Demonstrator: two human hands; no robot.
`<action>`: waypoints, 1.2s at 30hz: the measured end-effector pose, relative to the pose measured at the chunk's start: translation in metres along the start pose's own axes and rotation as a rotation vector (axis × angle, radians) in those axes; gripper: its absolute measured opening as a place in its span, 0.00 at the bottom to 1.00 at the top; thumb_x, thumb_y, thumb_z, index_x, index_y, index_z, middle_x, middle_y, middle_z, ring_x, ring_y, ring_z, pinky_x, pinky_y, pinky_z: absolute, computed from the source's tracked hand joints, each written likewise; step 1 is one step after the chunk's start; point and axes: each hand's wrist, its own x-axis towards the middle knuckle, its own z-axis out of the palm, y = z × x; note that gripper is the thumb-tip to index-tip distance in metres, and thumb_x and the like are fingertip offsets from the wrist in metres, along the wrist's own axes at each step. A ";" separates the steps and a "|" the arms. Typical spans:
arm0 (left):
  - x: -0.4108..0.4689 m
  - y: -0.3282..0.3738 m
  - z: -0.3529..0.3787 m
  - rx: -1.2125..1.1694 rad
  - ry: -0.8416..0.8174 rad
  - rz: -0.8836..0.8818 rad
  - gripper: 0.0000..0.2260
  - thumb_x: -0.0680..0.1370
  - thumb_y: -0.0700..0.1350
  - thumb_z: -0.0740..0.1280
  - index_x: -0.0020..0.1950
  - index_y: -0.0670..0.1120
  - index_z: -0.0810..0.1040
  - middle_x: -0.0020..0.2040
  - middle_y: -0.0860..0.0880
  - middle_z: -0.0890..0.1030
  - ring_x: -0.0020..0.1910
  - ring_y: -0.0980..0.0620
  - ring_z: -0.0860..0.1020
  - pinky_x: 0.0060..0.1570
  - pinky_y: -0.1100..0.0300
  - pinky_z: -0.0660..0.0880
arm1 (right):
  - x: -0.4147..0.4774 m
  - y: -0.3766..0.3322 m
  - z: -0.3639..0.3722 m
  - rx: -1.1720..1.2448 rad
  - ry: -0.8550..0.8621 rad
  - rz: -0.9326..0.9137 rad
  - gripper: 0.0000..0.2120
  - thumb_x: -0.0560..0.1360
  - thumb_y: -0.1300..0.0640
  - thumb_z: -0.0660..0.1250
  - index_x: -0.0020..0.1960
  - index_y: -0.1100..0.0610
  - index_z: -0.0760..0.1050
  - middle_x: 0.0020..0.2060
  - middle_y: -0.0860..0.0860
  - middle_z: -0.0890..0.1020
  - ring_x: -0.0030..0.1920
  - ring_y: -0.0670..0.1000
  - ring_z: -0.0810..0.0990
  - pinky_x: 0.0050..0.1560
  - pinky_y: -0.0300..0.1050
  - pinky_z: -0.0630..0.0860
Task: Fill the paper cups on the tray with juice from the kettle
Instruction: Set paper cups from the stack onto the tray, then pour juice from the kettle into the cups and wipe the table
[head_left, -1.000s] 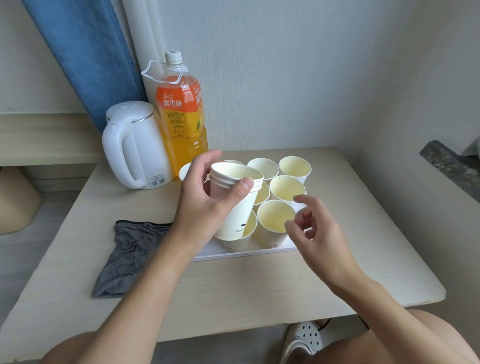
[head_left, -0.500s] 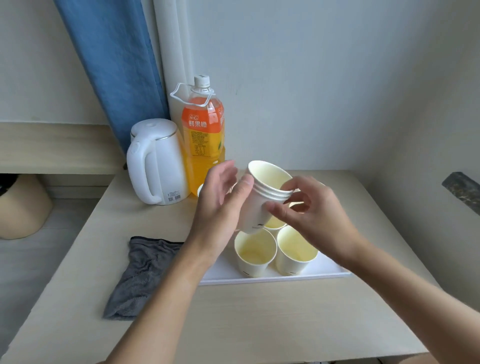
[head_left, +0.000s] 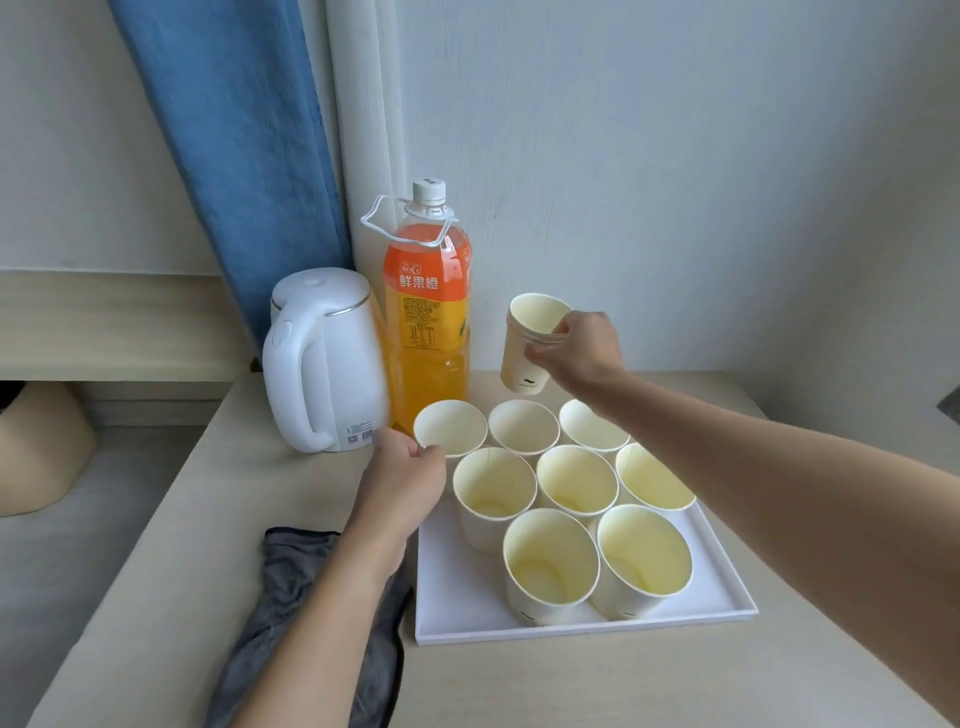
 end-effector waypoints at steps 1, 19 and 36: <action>0.005 -0.001 0.001 -0.019 0.009 -0.021 0.05 0.82 0.43 0.60 0.55 0.44 0.68 0.46 0.46 0.72 0.41 0.50 0.70 0.43 0.54 0.70 | 0.007 0.002 0.007 -0.043 -0.012 0.012 0.16 0.68 0.55 0.73 0.34 0.55 0.65 0.44 0.54 0.71 0.34 0.53 0.68 0.28 0.40 0.59; 0.044 -0.024 0.008 -0.292 -0.066 -0.292 0.09 0.85 0.56 0.54 0.64 0.55 0.63 0.44 0.47 0.74 0.44 0.47 0.74 0.39 0.57 0.68 | 0.050 0.009 0.048 -0.168 -0.132 0.165 0.24 0.70 0.54 0.76 0.60 0.63 0.72 0.55 0.56 0.77 0.54 0.58 0.79 0.49 0.49 0.77; 0.031 -0.020 0.028 -0.249 -0.092 -0.251 0.17 0.86 0.58 0.50 0.57 0.51 0.74 0.54 0.45 0.81 0.55 0.45 0.79 0.61 0.47 0.74 | -0.053 0.096 -0.098 0.188 0.275 0.207 0.12 0.72 0.58 0.59 0.46 0.66 0.75 0.36 0.52 0.76 0.35 0.53 0.70 0.37 0.47 0.67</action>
